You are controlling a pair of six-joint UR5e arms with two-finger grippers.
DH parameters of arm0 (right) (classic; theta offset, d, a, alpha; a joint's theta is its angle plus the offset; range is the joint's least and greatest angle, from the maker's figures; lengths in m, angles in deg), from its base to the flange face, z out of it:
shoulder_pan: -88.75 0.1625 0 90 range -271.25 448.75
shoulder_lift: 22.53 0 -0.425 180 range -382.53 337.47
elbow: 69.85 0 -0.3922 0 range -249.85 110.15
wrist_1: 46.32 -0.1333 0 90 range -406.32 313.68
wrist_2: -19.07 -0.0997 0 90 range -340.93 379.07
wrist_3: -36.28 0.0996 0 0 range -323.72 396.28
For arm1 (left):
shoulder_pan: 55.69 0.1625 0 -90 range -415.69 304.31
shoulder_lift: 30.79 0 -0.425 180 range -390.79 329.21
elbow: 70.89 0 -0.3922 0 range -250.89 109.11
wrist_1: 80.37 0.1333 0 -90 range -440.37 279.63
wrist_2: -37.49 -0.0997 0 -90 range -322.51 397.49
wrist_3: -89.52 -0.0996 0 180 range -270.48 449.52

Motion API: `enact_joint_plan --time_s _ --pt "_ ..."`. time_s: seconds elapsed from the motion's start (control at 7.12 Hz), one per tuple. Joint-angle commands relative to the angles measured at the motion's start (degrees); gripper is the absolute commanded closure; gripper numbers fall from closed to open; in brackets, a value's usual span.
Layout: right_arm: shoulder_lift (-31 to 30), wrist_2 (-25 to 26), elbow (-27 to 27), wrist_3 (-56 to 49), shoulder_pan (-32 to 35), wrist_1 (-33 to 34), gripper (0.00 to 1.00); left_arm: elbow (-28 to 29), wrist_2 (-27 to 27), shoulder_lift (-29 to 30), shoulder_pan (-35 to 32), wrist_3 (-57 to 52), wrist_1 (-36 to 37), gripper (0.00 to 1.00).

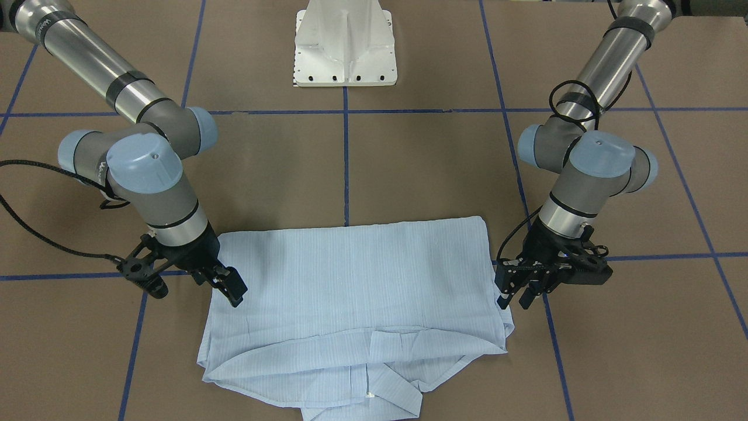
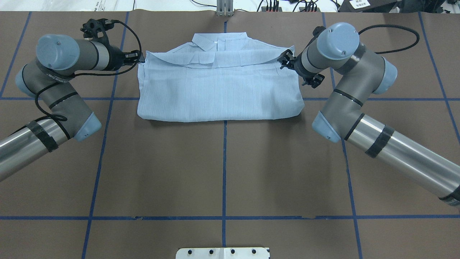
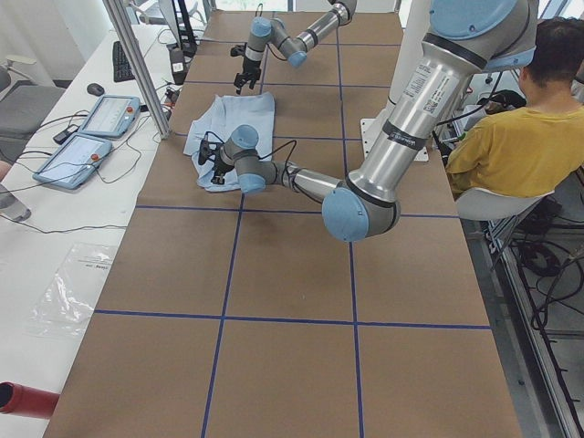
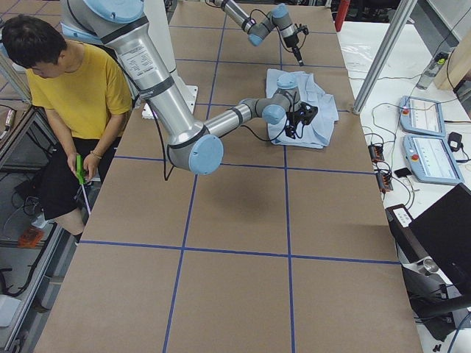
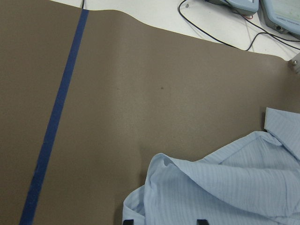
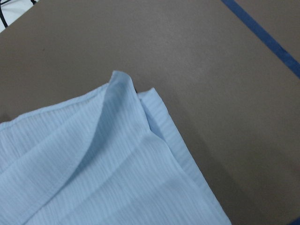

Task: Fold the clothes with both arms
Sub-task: 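Grasp the folded shirt's side edge with the right gripper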

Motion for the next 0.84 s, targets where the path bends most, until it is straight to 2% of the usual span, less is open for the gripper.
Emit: enact_joint_plan --time_s 0.0,0.14,0.56,0.7 --pt "-5.7 0.1 -6.8 2.3 -2.8 -0.2 0.0 -0.1 0.0 -0.1 0.0 0.0 -0.2 0.46" --pt "-5.8 0.2 -6.5 2.4 -3.2 -0.2 0.0 -0.1 0.0 -0.1 0.0 0.0 -0.2 0.46" --pt "-6.6 0.3 -6.2 2.3 -3.2 -0.1 0.17 -0.1 0.0 -0.1 0.0 0.0 -0.2 0.46" --pt "-6.5 0.3 -6.2 2.4 -3.1 0.3 0.27 -0.1 -0.1 -0.3 0.1 -0.1 -0.2 0.46"
